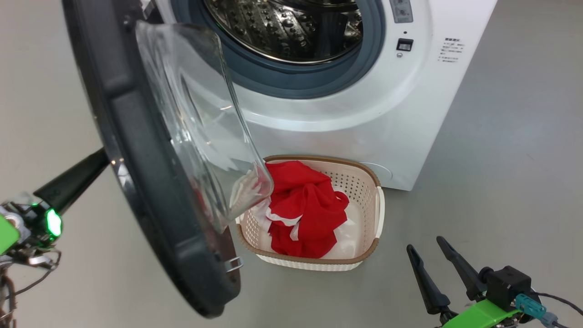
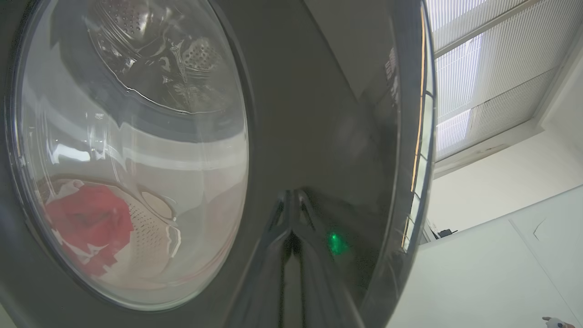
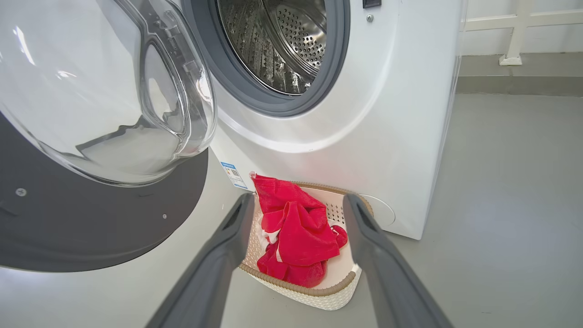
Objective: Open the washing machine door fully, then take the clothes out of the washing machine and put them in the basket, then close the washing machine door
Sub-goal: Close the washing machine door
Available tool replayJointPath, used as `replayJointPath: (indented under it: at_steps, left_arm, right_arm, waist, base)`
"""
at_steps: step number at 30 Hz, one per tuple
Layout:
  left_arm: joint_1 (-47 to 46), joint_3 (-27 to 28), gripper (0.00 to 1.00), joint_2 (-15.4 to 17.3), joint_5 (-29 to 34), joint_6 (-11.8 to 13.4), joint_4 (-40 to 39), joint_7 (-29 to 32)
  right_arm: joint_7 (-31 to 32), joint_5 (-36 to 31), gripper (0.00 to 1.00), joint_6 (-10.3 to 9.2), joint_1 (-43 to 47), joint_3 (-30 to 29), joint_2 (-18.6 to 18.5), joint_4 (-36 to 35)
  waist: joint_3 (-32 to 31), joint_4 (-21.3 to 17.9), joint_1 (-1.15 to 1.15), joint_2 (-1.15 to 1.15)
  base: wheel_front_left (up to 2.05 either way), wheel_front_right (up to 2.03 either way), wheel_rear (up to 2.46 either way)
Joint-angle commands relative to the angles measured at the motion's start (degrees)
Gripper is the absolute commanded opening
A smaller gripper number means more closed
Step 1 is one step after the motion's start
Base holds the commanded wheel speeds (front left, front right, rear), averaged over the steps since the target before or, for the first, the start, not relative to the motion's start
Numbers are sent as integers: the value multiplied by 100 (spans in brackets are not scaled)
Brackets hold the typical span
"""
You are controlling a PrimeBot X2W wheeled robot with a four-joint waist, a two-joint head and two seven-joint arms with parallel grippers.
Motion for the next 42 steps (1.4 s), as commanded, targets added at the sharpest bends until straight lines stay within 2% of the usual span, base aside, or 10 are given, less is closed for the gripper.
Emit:
replayJointPath:
  at_steps: [1,14,24,31,42]
  left_arm:
    - [-338,184,0,154,57,-37,-229,52]
    - [-901,-79,0,-414,684,-37,-405,-202]
    - [-1353,-237,0,-600,1192,-37,-276,-689]
    - [-1719,-409,0,-642,1545,-37,-46,-1169]
    - [-2363,-722,0,-460,2032,-37,406,-2108]
  right_arm:
    - [-37,8,100,28,-193,103,-20,-119]
    - [-37,18,100,28,-333,22,68,-164]
    - [-37,26,100,28,-491,-41,148,-201]
    - [-37,34,100,28,-658,-96,230,-237]
    - [-37,67,100,28,-891,-151,330,-249]
  waist:
    - [12,-40,0,0]
    - [188,-502,0,0]
    - [409,-858,0,0]
    - [646,-1206,0,0]
    - [987,-1632,0,0]
  base:
    - [0,0,0]
    - [0,0,0]
    - [0,0,0]
    - [0,0,0]
    - [0,0,0]
